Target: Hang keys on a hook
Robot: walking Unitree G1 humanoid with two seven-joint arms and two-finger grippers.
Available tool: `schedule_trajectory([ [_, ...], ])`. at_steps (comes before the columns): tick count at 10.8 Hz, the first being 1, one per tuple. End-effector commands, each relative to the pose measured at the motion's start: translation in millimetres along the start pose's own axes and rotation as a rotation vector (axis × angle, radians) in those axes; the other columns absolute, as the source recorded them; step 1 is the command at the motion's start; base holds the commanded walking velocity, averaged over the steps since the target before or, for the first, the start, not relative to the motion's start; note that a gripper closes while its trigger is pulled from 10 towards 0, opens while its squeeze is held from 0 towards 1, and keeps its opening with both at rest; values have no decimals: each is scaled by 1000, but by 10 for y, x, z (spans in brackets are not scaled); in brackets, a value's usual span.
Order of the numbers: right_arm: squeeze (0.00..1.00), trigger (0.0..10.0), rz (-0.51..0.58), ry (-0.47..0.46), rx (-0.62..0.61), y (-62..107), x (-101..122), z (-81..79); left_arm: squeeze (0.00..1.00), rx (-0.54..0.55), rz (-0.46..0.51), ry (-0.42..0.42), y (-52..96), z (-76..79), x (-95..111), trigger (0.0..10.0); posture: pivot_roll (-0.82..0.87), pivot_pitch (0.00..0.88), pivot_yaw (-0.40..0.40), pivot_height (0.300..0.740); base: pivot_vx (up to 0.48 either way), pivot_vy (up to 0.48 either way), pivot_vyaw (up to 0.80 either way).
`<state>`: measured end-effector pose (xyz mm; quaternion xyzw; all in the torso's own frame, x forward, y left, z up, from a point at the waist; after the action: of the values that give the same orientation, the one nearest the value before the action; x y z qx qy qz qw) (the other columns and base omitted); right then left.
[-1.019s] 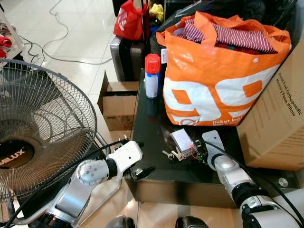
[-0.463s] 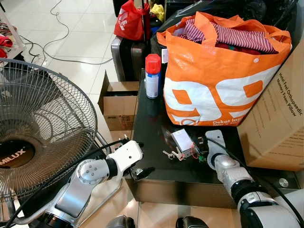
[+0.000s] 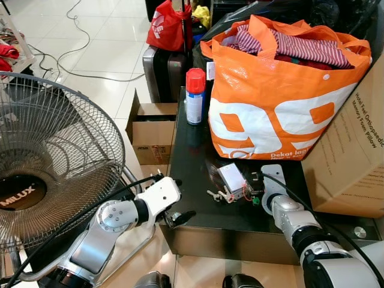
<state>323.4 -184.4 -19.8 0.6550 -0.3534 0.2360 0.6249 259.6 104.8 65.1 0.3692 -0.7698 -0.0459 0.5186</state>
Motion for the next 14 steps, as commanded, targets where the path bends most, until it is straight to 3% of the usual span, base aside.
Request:
schedule_trajectory([
  [1,0,0,-5,-36,-4,-2,-3,23,0,3,-6,-8,7,-36,0,10000,-62,114,40,740,0,0,0],
  [4,0,0,101,-107,111,22,270,-91,0,23,-3,-9,-24,-82,12,10000,-71,104,35,740,0,0,0],
  [7,0,0,171,-132,128,91,455,23,0,31,5,-7,-69,-93,28,10000,-82,96,34,740,0,0,0],
  [8,0,0,171,-100,118,106,459,52,0,32,5,-8,-74,-94,28,10000,-83,96,35,740,0,0,0],
  [9,82,10000,132,-23,60,103,392,121,0,32,6,-9,-79,-94,27,10000,-84,96,35,740,0,0,0],
  [10,933,10000,119,-27,39,103,370,142,0,31,7,-10,-81,-92,27,10000,-84,96,35,740,0,0,0],
  [11,1000,10000,56,-100,-12,108,256,165,0,26,10,-9,-91,-71,28,10000,-85,96,34,740,0,0,0],
  [14,1000,10000,-33,-214,6,185,68,58,0,25,12,-6,-68,-53,23,10000,-86,97,29,740,0,0,0],
])
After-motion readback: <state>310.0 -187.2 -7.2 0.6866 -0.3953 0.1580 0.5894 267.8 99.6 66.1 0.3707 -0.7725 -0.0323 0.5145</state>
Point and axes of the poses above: a point about 5 cm out from each wrist's last joint towards the gripper, its own y axis pointing back from the gripper into the wrist, its own x axis along the axis of the wrist's last joint, z = x × y, the point moved 3 cm from there along -y, pointing out of the wrist towards the gripper, and after that the axes turned 15 degrees about -y, right-handed, at the moved point
